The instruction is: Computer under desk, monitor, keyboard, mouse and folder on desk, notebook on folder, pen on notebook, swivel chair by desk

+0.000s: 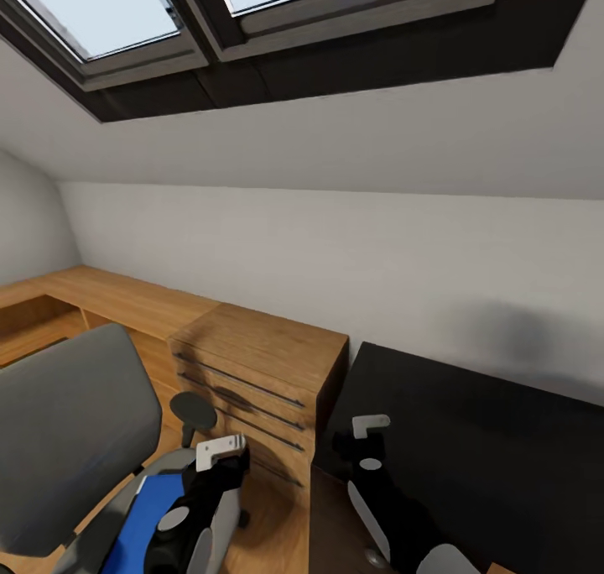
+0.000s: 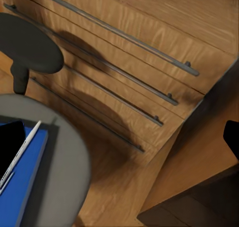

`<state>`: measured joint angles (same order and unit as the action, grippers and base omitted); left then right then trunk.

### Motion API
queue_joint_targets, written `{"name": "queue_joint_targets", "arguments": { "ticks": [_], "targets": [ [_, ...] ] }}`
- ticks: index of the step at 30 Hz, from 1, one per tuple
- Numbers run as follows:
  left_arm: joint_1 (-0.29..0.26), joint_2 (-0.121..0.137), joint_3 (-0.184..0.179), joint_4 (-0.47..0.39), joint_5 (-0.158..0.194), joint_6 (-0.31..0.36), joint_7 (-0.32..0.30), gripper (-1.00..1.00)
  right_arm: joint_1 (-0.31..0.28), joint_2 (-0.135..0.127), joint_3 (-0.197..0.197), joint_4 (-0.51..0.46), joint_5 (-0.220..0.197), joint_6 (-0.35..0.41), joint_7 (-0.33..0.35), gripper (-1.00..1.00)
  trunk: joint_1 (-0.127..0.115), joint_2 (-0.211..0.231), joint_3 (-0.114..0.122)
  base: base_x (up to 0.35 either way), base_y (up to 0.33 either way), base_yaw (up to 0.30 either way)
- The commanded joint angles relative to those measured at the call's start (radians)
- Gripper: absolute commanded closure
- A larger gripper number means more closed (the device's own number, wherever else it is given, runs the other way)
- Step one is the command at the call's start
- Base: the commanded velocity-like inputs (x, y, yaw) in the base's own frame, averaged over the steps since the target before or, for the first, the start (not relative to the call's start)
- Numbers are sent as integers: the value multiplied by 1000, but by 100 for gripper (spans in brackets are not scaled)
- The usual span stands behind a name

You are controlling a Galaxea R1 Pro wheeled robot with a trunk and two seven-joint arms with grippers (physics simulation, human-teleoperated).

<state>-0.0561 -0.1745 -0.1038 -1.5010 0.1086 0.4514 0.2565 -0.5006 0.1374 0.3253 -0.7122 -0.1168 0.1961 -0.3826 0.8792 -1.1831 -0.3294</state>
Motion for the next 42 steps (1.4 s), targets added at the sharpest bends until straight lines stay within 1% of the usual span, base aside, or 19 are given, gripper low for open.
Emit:
{"name": "queue_joint_targets", "arguments": {
  "ticks": [1,2,4,5,7,8,11,18,26,35,42],
  "targets": [
    [-1,0,-2,-7,11,4,9,-100,-1,-1,6,17,-12,-10,-10,100,0,-1,-1,8,0,0],
    [-1,0,-2,-9,12,4,9,-100,-1,-1,6,28,-11,-19,-10,100,0,-1,-1,7,0,0],
    [-1,0,-2,-15,12,4,9,-100,-2,-2,6,77,-11,-73,-9,100,0,-1,-1,3,0,0],
    [-1,0,-2,-16,12,4,9,-100,-2,-2,5,89,-11,-88,-9,100,0,-1,-1,2,0,0],
    [-1,0,-2,-18,13,4,9,-100,-3,-2,5,120,-11,-122,-9,100,8,-15,-8,1,0,0],
    [-1,0,-3,-19,13,4,9,-100,-4,-3,4,153,-10,-150,-9,100,12,-22,-11,0,0,0],
    [-1,0,-3,-19,14,4,9,-100,-7,-5,3,191,-10,-195,-9,100,23,-43,-20,0,0,0],
    [-1,0,-4,-21,14,4,9,-100,-7,-3,2,213,-12,-211,-9,100,50,-92,-42,0,0,0],
    [-1,0,-4,-23,14,4,9,-100,-7,-2,2,215,-12,-211,-9,100,81,-148,-67,0,0,0],
    [0,0,-2,-21,14,6,9,-100,-7,-2,2,215,-11,-211,-9,100,81,-148,-67,4,0,0],
    [6,0,-2,-21,14,6,9,-100,-7,-2,2,214,-11,-212,-9,100,81,-148,-67,196,0,0]
  ]
}}
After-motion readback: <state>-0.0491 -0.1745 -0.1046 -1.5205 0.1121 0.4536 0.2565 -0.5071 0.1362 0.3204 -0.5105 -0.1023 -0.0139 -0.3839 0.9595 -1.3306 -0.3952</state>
